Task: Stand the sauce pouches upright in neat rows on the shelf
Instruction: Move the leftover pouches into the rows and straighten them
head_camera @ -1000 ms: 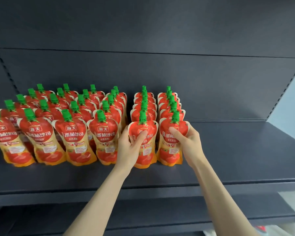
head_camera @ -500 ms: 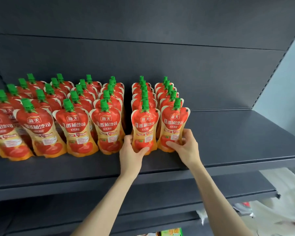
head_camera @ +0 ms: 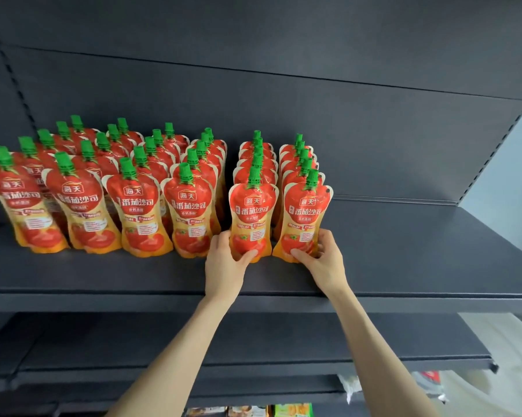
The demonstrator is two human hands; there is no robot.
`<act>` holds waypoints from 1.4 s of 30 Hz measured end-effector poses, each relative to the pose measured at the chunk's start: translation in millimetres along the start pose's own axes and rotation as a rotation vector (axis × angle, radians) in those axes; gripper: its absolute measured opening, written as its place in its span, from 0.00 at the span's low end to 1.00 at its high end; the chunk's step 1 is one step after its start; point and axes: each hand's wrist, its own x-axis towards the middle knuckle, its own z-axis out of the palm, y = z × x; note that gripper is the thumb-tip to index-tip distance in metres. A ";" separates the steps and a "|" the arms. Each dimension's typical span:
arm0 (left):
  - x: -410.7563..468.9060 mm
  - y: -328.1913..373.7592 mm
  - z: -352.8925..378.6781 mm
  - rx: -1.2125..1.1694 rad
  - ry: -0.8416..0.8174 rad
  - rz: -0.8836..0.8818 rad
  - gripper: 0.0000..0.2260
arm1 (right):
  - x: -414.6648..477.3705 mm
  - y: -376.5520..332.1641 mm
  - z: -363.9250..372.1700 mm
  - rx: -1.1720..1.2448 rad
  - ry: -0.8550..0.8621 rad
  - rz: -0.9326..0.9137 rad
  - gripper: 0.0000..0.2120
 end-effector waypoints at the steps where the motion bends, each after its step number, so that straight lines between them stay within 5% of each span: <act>1: -0.1 0.0 0.5 -0.007 0.009 0.003 0.25 | 0.3 0.6 -0.4 -0.006 -0.005 -0.001 0.20; 42: 1.8 3.0 2.6 0.060 -0.057 -0.024 0.27 | -2.6 -3.1 0.1 -0.059 -0.019 -0.005 0.20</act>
